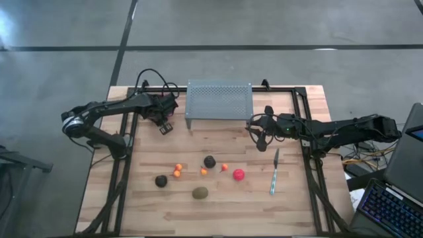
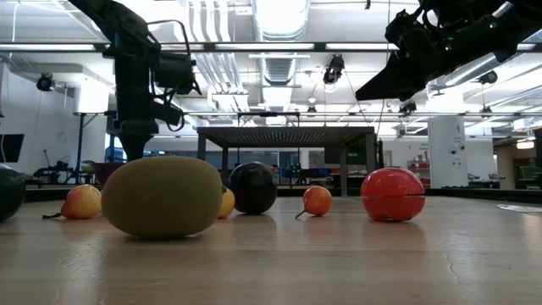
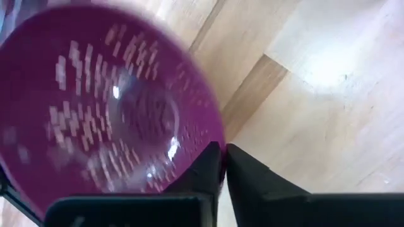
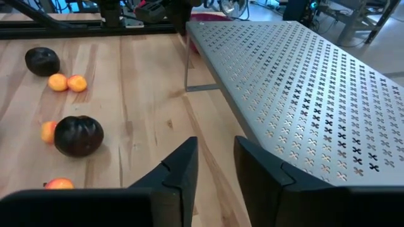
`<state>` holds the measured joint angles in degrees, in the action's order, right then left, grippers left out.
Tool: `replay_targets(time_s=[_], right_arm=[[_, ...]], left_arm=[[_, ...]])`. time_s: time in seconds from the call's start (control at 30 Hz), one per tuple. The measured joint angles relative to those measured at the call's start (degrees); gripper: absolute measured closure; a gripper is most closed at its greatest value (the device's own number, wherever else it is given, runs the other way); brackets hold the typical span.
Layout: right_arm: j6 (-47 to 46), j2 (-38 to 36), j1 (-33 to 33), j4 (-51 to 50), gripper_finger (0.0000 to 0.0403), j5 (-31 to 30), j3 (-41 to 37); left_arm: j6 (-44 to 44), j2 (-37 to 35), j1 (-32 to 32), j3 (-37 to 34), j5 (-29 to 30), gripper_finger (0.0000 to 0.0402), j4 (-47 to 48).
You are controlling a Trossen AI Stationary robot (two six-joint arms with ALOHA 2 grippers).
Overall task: Pick & Place Fruit
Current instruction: Put the purple strainer bowl on the shelf
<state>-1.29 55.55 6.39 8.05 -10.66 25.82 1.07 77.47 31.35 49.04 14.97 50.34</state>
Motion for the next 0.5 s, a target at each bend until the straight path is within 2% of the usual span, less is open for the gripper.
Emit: replay_targets(time_s=[0.13,0.5], right_arm=[[0.02,0.0,0.0,-0.01,0.0318,0.0,0.0],[0.43,0.0,0.0,-0.02,0.0344,0.0,0.0]], left_arm=[[-0.64,0.0,0.04,-0.02,-0.03,0.0393,-0.37],[-0.73,0.0,0.02,-0.02,-0.05,0.0395,-0.27]])
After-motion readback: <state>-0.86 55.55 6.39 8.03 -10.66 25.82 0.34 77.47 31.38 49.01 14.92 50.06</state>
